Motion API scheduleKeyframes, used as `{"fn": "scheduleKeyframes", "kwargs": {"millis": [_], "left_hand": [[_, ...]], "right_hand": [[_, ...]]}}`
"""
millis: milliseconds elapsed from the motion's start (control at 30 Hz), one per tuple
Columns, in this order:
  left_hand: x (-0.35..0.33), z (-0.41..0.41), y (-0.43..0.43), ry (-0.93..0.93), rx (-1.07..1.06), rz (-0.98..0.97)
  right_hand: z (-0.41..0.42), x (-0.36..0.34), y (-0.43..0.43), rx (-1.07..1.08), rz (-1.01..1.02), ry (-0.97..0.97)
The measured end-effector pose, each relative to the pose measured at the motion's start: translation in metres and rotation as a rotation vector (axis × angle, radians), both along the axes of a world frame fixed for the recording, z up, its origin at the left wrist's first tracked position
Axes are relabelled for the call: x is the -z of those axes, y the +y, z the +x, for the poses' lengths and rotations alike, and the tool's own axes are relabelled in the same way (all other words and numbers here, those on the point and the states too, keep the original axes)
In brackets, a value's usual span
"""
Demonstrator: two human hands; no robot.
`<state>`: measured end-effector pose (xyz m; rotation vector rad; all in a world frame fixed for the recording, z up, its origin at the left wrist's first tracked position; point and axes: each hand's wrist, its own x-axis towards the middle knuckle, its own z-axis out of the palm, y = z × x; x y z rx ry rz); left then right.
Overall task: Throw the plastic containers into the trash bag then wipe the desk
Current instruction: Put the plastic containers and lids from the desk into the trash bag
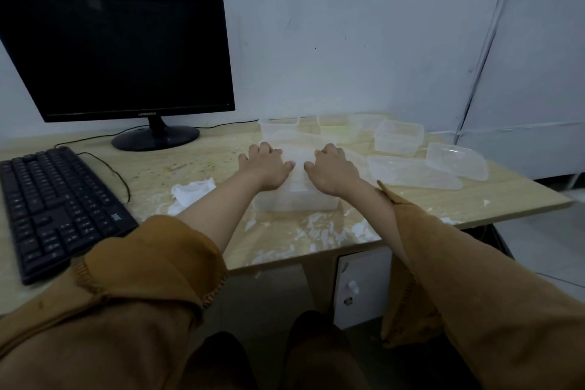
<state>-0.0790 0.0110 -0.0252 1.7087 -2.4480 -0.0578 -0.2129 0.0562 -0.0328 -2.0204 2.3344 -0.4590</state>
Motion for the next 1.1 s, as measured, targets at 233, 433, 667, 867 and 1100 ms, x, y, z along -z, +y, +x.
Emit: {"fn": "scheduleKeyframes", "kwargs": {"millis": [233,433,667,867,1100], "left_hand": [[0.002,-0.003,-0.011,0.101,-0.027,-0.109],[0.003,0.000,-0.017,0.189,-0.010,-0.134],[0.004,0.001,-0.020,0.243,0.006,-0.101],[0.007,-0.002,-0.021,0.167,-0.002,-0.049],[0.005,0.001,-0.010,0.202,-0.124,-0.197]], "right_hand": [[-0.001,-0.002,-0.012,0.035,-0.128,0.056],[-0.001,0.001,-0.019,0.052,-0.176,0.052],[-0.002,-0.001,-0.022,0.051,-0.249,0.077],[0.000,-0.001,-0.020,0.053,-0.106,0.066],[-0.003,-0.002,-0.013,0.242,-0.092,-0.166]]}}
